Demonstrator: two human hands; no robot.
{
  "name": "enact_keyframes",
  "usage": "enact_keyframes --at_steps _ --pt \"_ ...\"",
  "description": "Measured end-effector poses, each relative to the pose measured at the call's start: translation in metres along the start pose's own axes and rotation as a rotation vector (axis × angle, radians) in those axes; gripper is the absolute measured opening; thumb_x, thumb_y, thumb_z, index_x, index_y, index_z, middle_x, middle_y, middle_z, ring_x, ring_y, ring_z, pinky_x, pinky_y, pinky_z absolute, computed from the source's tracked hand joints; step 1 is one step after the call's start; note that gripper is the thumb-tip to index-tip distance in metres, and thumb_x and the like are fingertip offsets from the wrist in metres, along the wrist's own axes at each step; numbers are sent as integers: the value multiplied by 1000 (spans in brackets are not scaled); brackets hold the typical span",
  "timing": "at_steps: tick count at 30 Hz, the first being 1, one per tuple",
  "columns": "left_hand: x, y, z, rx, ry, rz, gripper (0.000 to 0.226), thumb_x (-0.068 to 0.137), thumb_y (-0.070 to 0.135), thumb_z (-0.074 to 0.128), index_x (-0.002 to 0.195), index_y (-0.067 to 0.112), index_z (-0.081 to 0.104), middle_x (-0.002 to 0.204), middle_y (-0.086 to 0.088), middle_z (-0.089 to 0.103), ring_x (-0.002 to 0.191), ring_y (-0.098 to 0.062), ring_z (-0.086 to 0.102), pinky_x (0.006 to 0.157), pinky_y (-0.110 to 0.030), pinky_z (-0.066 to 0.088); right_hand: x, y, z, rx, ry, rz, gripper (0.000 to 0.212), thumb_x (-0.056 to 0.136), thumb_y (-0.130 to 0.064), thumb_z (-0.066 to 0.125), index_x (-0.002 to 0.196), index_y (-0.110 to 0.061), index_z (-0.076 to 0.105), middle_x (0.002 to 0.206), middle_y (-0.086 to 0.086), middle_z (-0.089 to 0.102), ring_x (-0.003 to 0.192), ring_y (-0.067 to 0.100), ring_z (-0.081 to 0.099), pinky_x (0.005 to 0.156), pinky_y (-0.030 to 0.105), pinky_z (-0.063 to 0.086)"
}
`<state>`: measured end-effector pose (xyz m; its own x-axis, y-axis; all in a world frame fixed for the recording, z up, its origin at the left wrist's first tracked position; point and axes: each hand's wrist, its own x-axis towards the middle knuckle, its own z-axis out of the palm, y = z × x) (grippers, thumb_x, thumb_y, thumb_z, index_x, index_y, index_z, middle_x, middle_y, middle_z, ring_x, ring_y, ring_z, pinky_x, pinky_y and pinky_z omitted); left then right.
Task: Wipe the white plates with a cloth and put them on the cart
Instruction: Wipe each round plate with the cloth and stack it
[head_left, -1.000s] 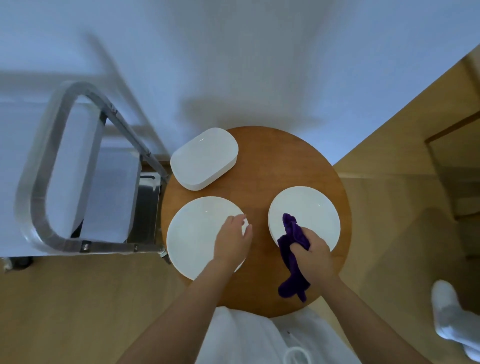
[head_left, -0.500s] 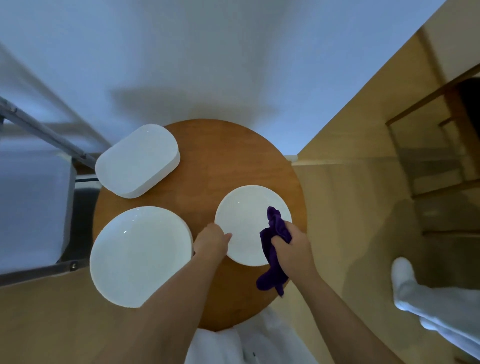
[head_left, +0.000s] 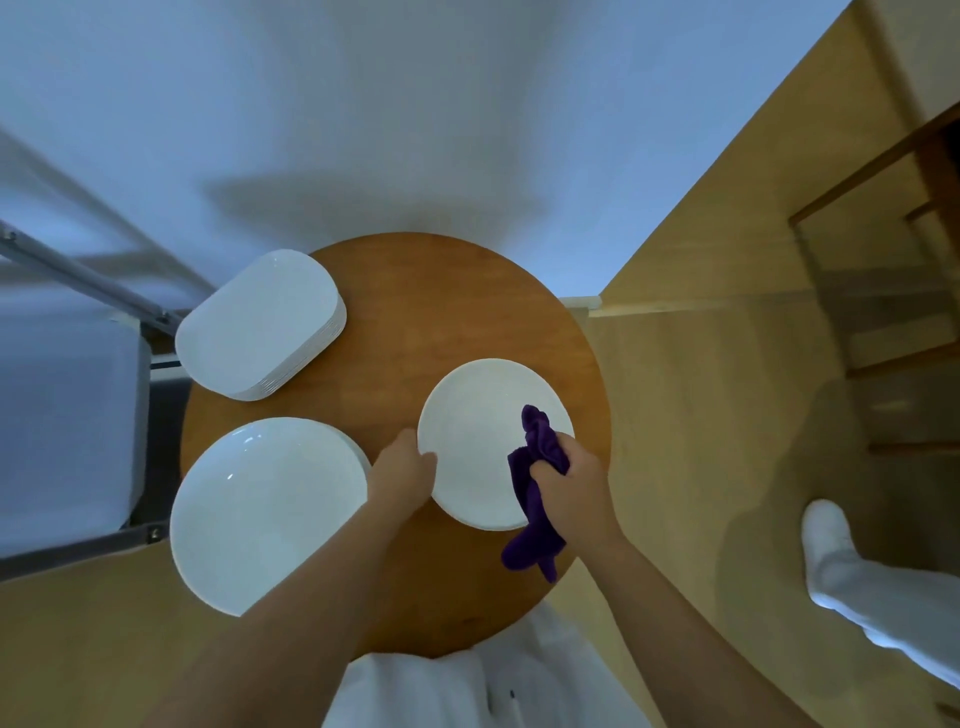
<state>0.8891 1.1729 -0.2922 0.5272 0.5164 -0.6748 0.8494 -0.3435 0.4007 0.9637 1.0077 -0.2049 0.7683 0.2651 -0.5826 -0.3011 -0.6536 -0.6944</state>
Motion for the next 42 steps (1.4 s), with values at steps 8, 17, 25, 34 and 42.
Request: enact_keyframes --at_steps 8,17,25,34,42 --pt "-24 18 12 -545 92 -91 43 101 40 32 139 19 30 118 3 51 97 -13 51 86 -37 50 -11 -2 6 25 31 39 17 86 -9 55 84 -27 53 79 -4 61 77 14 60 61 24 46" --pt "-66 23 -32 -977 71 -130 53 94 62 30 136 32 37 123 6 52 107 -18 55 89 -40 52 -42 -41 -6 295 268 -22 11 86 -20 59 81 -28 52 79 -3 61 72 16 61 53 25 49" --pt "-127 32 -94 -1221 116 -44 45 84 70 34 114 41 50 112 5 63 94 -17 62 55 -24 55 -84 -78 39 -307 209 -275 73 88 -46 54 146 -30 12 152 -1 25 137 24 27 107 48 36" --pt "-195 9 -126 -1255 110 56 60 64 80 36 109 45 56 95 8 73 89 -16 69 62 -28 57 -90 -120 67 -570 493 -471 71 92 -56 36 149 -22 13 156 12 13 142 33 6 113 51 7" --pt "-219 -4 -152 -1301 170 276 37 86 68 30 103 52 58 111 18 66 104 -3 60 90 -28 50 -144 -166 107 -470 333 -849 60 92 -44 21 148 -23 21 155 4 20 141 23 17 115 44 15"
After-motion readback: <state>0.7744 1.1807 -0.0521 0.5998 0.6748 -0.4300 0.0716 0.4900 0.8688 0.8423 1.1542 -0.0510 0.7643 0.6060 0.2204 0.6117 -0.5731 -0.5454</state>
